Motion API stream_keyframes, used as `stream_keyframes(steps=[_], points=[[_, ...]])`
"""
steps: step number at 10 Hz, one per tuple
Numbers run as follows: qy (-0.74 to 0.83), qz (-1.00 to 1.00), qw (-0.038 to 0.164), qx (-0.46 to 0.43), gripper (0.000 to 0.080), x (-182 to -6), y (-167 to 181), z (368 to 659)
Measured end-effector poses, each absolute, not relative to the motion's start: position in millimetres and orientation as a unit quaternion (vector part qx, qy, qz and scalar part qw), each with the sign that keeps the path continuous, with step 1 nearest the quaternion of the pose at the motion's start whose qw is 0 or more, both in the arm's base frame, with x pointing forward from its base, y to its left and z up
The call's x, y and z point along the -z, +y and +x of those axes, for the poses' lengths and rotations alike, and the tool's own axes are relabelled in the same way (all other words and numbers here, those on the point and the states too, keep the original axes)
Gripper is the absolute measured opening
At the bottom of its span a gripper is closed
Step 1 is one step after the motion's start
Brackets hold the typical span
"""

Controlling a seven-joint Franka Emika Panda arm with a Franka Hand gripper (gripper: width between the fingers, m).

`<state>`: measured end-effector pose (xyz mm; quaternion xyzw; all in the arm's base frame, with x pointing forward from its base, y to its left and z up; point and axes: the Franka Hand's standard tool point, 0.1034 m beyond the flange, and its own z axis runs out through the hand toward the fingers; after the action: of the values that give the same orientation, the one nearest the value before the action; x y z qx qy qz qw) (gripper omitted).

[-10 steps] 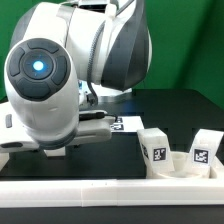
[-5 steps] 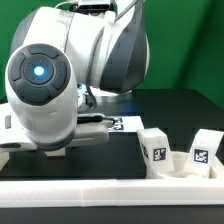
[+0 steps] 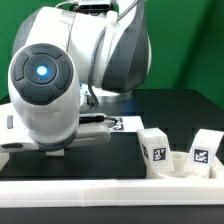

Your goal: Assemble stool

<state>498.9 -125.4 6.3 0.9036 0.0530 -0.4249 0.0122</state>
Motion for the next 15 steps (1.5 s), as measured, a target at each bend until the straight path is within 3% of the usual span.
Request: stream_keyframes(steps=[5, 8, 10, 11, 15], points=[[0.054, 0.906, 0.012, 0.420, 0.0323, -13.3, -124, 503], [0.060, 0.918, 0.005, 0.391, 0.0324, -58.9, -102, 523], [0.014, 0.920, 0.026, 0.392, 0.0324, -101.7, -77, 530], [0.016, 0.922, 0.027, 0.387, 0.0324, -107.1, -74, 533], [0.023, 0.947, 0.032, 0.318, 0.0324, -101.7, -77, 552]])
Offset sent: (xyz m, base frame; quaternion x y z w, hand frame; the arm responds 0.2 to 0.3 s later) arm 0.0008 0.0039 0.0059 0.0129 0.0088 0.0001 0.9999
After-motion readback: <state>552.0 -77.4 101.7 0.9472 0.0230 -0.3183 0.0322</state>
